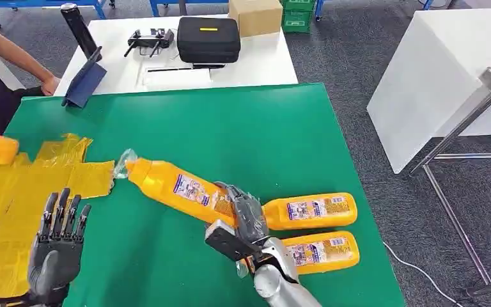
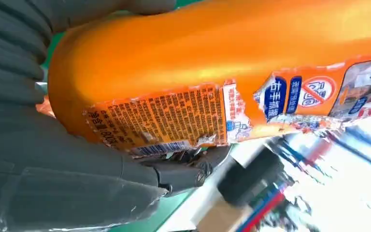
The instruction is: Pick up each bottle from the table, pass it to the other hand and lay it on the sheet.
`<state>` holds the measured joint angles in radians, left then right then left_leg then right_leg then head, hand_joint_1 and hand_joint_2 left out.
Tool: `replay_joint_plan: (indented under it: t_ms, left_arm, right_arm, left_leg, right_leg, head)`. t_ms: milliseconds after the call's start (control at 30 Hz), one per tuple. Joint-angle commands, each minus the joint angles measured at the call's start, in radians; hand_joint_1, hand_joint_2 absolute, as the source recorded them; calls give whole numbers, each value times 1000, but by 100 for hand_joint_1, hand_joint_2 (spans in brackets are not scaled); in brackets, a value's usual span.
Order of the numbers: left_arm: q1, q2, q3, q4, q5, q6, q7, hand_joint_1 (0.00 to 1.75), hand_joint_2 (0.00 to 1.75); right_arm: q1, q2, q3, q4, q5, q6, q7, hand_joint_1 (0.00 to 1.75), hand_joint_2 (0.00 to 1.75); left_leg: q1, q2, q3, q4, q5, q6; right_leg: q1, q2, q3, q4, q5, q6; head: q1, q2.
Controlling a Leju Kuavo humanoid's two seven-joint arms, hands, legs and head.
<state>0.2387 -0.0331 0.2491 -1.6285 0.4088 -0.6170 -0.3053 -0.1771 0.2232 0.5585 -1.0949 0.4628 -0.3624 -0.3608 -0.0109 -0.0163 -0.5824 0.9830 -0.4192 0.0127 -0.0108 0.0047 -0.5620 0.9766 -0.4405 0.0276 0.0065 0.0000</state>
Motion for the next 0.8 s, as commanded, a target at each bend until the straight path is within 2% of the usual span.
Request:
replay_joint_plan:
  t_ms: [33, 233, 367, 433, 567, 600, 667, 700, 800]
  left_arm:
    - [86, -95, 41, 0, 78, -91, 68, 0, 175]
    - [71, -90, -98, -23, -41, 0, 13, 0, 175]
    - [73, -33, -219, -21, -49, 69, -26, 0, 175]
    - [68, 3, -280, -7, -60, 87, -37, 0, 175]
    - [67, 5, -286, -1, -60, 92, -42, 0, 175]
    - [68, 18, -301, 4, -57, 90, -45, 0, 175]
    - [63, 41, -342, 12, -77, 121, -67, 0, 175]
    - [60, 46, -350, 14, -80, 125, -71, 0, 175]
    - [60, 46, -350, 14, -80, 125, -71, 0, 175]
  right_arm:
    - [103, -58, 54, -297, -56, 17, -65, 175, 175]
    - [70, -45, 111, -254, -68, 45, -70, 175, 175]
    - [33, -38, 177, -200, -33, 84, -30, 175, 175]
    - [-1, -37, 222, -150, 10, 121, 18, 169, 175]
    - [-4, -31, 226, -138, 12, 122, 20, 169, 175]
    - [-21, -44, 247, -124, 30, 136, 39, 164, 175]
    - [-48, -46, 291, -75, 42, 172, 56, 166, 175]
    - [-55, -42, 303, -59, 46, 180, 61, 173, 175]
    - [-55, -42, 303, -59, 46, 180, 61, 173, 175]
  left_leg:
    - [1, 1, 2, 1, -3, -1]
    - [1, 0, -1, 2, -1, -1]
    - [1, 0, -1, 1, 0, 0]
    - [1, 1, 0, 1, -1, -1]
    - [1, 1, 1, 0, 0, 0]
    - [0, 1, 1, -1, 0, 0]
    - [1, 2, 2, 0, -1, 0]
    - [2, 2, 3, 0, -1, -1]
    - [2, 2, 3, 0, -1, -1]
  right_leg:
    - [1, 0, 3, 0, -2, 0]
    - [1, -2, 1, -1, 0, -1]
    - [1, -2, 1, -1, 0, -1]
    - [2, -1, 1, -1, 0, -1]
    - [1, 0, 2, -2, 0, -1]
    - [1, 0, 1, -1, 0, -1]
    - [1, 0, 2, -2, 0, -1]
    - [2, 0, 4, -2, 0, -1]
    - [2, 0, 4, -2, 0, -1]
  head:
    - [0, 0]
    - [0, 0]
    - [0, 0]
    - [0, 0]
    - [0, 0]
    - [0, 0]
    - [0, 0]
    - [0, 0]
    - [0, 0]
